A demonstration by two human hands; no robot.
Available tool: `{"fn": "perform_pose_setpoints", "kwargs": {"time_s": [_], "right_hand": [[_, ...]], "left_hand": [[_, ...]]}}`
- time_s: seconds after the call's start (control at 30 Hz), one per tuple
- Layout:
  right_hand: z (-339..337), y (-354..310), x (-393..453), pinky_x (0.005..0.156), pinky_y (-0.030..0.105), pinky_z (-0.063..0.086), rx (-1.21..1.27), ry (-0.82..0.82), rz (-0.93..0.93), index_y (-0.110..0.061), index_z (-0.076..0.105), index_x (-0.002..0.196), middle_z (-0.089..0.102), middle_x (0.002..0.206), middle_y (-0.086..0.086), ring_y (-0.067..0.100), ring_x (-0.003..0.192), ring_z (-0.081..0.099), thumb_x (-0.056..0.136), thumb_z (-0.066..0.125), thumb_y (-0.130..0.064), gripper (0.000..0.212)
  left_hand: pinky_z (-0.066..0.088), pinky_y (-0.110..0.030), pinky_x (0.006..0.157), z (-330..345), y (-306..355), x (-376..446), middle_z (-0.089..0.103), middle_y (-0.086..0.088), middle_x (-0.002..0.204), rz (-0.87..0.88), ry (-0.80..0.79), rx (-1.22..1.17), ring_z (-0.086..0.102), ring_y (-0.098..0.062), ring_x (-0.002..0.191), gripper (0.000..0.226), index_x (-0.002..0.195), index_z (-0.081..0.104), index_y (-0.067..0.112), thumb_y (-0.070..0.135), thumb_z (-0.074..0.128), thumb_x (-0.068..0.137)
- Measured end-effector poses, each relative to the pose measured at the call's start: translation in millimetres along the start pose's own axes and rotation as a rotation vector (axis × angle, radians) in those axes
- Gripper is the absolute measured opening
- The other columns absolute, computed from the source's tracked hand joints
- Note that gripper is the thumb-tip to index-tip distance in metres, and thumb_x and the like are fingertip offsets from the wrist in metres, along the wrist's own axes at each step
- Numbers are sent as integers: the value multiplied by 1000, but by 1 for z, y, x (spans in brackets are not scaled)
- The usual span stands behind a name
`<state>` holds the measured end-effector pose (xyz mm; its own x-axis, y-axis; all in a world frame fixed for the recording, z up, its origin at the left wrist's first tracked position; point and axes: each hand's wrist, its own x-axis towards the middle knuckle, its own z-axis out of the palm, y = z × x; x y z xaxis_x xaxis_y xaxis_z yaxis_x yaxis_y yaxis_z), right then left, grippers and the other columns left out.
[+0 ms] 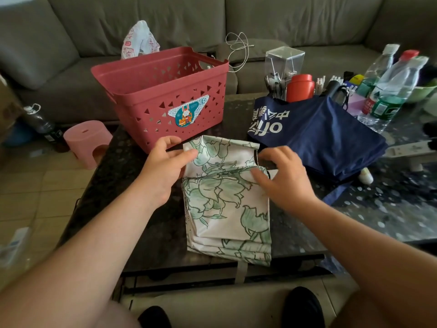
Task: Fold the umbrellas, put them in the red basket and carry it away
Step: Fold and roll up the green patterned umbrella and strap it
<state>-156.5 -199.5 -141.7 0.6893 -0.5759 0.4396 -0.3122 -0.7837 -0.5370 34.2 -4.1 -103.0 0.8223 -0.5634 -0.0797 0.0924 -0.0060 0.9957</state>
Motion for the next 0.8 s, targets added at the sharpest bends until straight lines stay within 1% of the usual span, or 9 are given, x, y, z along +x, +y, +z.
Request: {"fn": "perform_pose_setpoints", "kwargs": {"time_s": [0.07,0.2,0.27,0.33,0.4,0.5,0.6,0.67,0.8], "right_hand": [[-10,-2,10,95,39,51,113,54,73,-28,58,125,55,116,-8,10,106,53,87,77,-44,45],[-20,-14,20,98,28,45,168,-32,58,-31,51,139,49,123,-8,8,112,50,80,88,-35,69],[-19,-19,23,98,27,47,170,-41,-19,-29,63,129,53,122,-8,8,111,53,80,89,-33,55],[-22,-22,28,93,29,52,184,-1,-54,-25,76,106,61,110,-11,8,102,59,85,85,-30,23],[-27,-19,33,88,36,56,219,22,-53,-24,80,94,64,97,-16,7,92,63,89,81,-24,6],[-33,-14,39,86,43,58,260,-36,-62,-30,79,90,67,91,-15,9,88,67,90,80,-19,12],[-40,-17,36,89,44,58,337,-119,-54,-40,73,84,71,91,-16,10,92,69,92,78,-15,27],[-47,-19,33,89,45,59,391,-175,-11,-39,75,81,75,87,-15,11,89,72,91,79,-14,27],[-65,-20,24,90,45,60,399,-371,27,-25,80,83,78,85,-8,15,84,74,85,84,-11,14]], "left_hand": [[57,-25,69,-2,1,-5,79,0,99,18,-38,30,78,-14,88,42,127,60,29,10,77,93],[61,-30,78,-5,0,-14,81,-4,99,77,-140,110,78,-20,93,33,122,69,20,3,73,94],[62,-32,83,-6,-1,-17,81,-5,101,111,-159,138,78,-21,96,29,118,72,19,2,73,94],[62,-33,86,-8,-2,-19,81,-4,100,144,-140,155,78,-21,96,27,114,73,22,4,75,94],[62,-30,82,-10,-3,-19,81,1,93,191,-95,217,77,-18,92,26,108,75,26,5,77,92],[61,-25,77,-12,-2,-19,79,7,85,246,-52,317,76,-12,86,26,100,77,30,6,80,90],[64,-39,85,-15,-3,-20,80,3,91,284,-50,376,76,-19,91,24,98,79,33,11,83,89],[63,-46,89,-18,-2,-20,78,1,95,304,-56,400,74,-22,94,22,95,80,34,15,87,86],[56,-33,91,-27,4,-25,70,11,105,402,-134,554,68,-9,100,21,83,81,36,19,92,78]]}}
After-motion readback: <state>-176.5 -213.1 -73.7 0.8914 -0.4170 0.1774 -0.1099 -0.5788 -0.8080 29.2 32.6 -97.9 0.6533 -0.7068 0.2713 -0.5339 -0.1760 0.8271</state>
